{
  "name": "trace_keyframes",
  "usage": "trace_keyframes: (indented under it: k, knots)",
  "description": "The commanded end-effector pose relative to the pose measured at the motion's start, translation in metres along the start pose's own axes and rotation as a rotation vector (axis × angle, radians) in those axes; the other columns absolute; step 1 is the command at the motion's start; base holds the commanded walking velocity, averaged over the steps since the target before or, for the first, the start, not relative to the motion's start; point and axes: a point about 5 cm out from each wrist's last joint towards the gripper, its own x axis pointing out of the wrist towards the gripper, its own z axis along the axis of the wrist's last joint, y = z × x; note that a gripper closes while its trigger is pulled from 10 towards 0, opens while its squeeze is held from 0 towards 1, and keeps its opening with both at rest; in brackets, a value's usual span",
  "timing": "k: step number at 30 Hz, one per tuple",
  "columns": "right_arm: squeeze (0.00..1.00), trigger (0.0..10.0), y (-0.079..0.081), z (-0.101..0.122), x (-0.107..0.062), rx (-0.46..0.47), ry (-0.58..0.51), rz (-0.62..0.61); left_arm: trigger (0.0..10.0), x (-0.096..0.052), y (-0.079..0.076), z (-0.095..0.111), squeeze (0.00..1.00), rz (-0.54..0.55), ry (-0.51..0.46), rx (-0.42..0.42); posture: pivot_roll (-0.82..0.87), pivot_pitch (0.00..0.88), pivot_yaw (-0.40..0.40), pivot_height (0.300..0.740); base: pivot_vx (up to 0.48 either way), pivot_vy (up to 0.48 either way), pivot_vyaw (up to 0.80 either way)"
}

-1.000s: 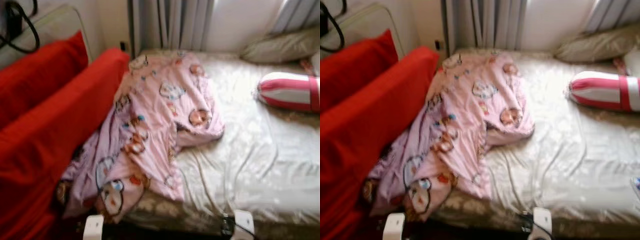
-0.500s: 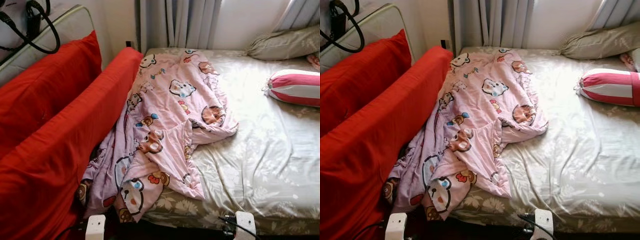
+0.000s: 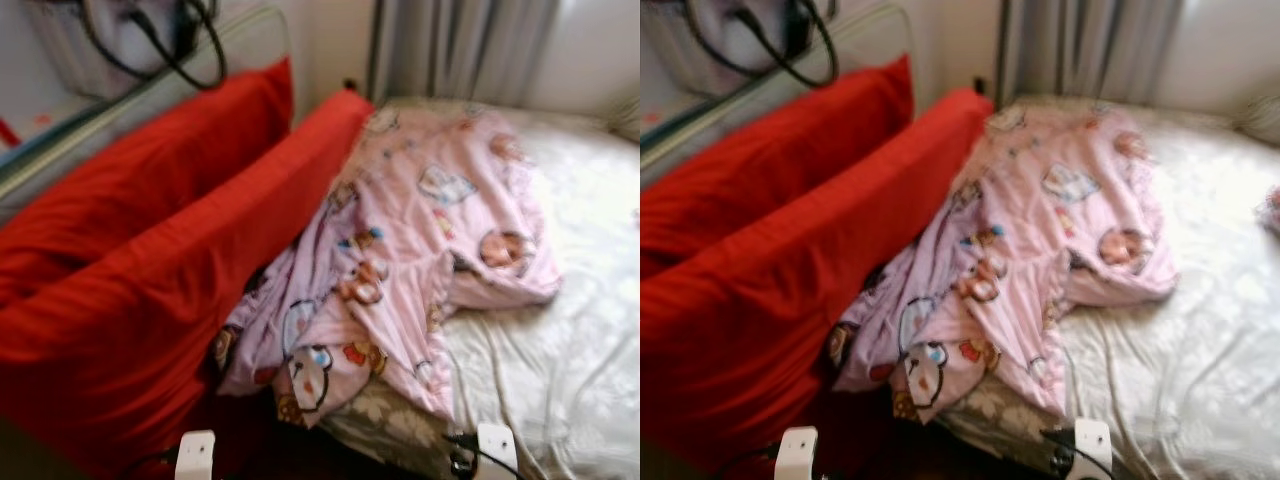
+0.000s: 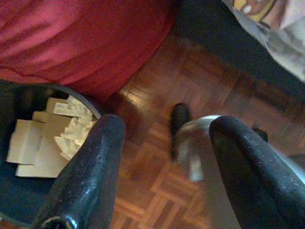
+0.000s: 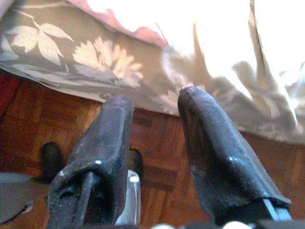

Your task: Clean up the room

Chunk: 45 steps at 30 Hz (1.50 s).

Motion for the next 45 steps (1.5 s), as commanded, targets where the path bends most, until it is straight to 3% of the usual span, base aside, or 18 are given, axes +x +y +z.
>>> trace_keyframes:
  k: [1, 10, 36, 39, 45]
  knots:
    - [0.0, 10.0, 0.005, -0.004, -0.001, 0.019, 0.014, 0.013, 10.0, -0.002, 0.006, -0.006, 0.0, 0.011, 0.021, 0.014, 0.06, 0.062, 0.001, 0.74, 0.0, 0.0, 0.0]
    - [0.0, 10.0, 0.005, -0.003, 0.0, 0.024, 0.009, 0.014, 10.0, -0.002, 0.006, -0.006, 0.0, 0.007, 0.017, 0.016, 0.06, 0.071, 0.002, 0.74, 0.0, 0.0, 0.0]
    - [0.0, 10.0, 0.01, 0.002, 0.001, 0.01, -0.018, 0.033, 10.0, -0.002, 0.005, -0.005, 0.0, 0.0, 0.002, 0.005, 0.05, 0.064, 0.0, 0.74, 0.224, 0.0, 0.11]
    - [0.0, 10.0, 0.008, 0.006, 0.001, 0.04, -0.05, 0.024, 10.0, -0.002, 0.005, -0.004, 0.0, -0.006, -0.019, 0.006, 0.05, 0.056, 0.002, 0.74, 0.0, 0.0, 0.0]
    - [0.0, 10.0, 0.011, 0.045, 0.005, -0.019, -0.231, 0.057, 10.0, -0.003, 0.004, 0.004, 0.0, -0.026, -0.134, -0.063, 0.05, 0.047, 0.002, 0.74, 0.0, 0.0, 0.0]
